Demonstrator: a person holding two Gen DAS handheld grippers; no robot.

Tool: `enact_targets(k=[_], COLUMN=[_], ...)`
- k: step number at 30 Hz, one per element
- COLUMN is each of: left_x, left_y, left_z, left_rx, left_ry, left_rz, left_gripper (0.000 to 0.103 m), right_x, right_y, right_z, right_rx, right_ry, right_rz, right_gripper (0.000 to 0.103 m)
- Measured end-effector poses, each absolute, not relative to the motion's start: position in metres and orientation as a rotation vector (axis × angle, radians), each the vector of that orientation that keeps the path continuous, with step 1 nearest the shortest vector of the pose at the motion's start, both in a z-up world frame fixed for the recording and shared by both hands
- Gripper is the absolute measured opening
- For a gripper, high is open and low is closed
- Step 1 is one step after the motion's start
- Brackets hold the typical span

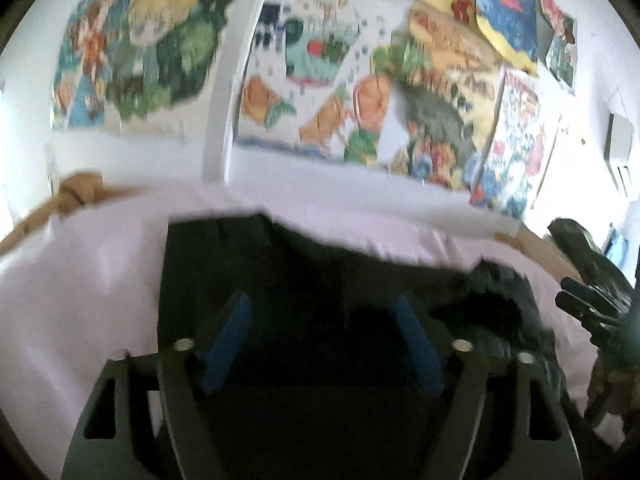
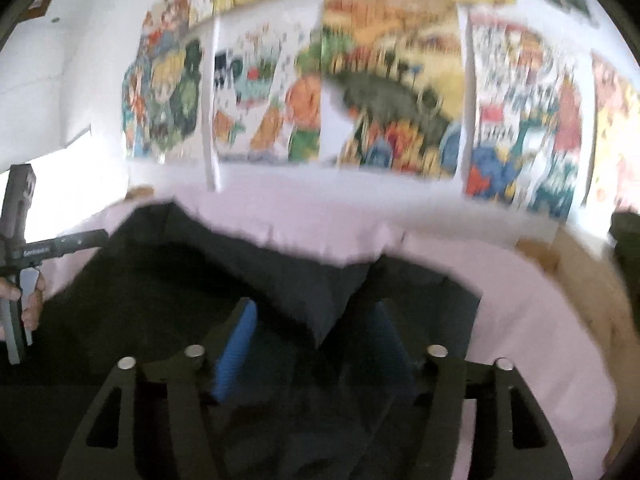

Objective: Fold large clothes

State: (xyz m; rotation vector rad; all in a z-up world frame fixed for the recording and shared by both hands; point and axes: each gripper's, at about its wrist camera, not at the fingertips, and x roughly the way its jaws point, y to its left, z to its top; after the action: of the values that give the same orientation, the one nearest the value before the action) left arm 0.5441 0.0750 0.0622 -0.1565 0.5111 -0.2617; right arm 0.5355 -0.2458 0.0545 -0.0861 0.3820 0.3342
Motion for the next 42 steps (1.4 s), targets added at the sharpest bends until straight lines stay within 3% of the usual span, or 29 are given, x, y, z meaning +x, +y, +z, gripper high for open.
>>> enact_targets(k=[5, 6, 12, 15, 22, 35, 42], left_x=[0.590, 0.597, 0.624, 0.618, 0.614, 0.618, 0.606], left_y=[0.041, 0.035, 0.027, 0.028, 0.020, 0.013, 0.023], left_z=[0.063, 0.057, 0.001, -0.008, -0.029, -0.045, -0.038], left_rx=[-0.146, -0.144, -0.082, -0.003, 0.100, 0.148, 0.086], left_ry=[0.545, 0.561, 0.702, 0.699, 0.641, 0.592, 0.646], left_rz=[-0.218, -0.216, -0.218, -0.261, -0.292, -0.259, -0.286], left_gripper=[0.081, 0.081, 0.082, 0.083, 0.088, 0.091, 0.094], right_x=[0.592, 0.608, 0.631, 0.622, 0.619, 0.629, 0.612], right_y=[-0.226, -0.218, -0.182, -0.181, -0.206, -0.188, -0.202], right_z=[0.067, 0.065, 0.025, 0.009, -0.021, -0.053, -0.044], right_rx=[0.052, 0.065, -0.149, -0.214, -0.157, -0.235, -0.162], right_ry=[0.453, 0.485, 0.612, 0.601, 0.595, 0.551, 0.537], right_rz=[0.315, 0.318, 0.333, 0.339, 0.365, 0.292, 0.316], right_gripper=[0.063, 0.067, 0.068, 0.069, 0.084, 0.085, 0.095])
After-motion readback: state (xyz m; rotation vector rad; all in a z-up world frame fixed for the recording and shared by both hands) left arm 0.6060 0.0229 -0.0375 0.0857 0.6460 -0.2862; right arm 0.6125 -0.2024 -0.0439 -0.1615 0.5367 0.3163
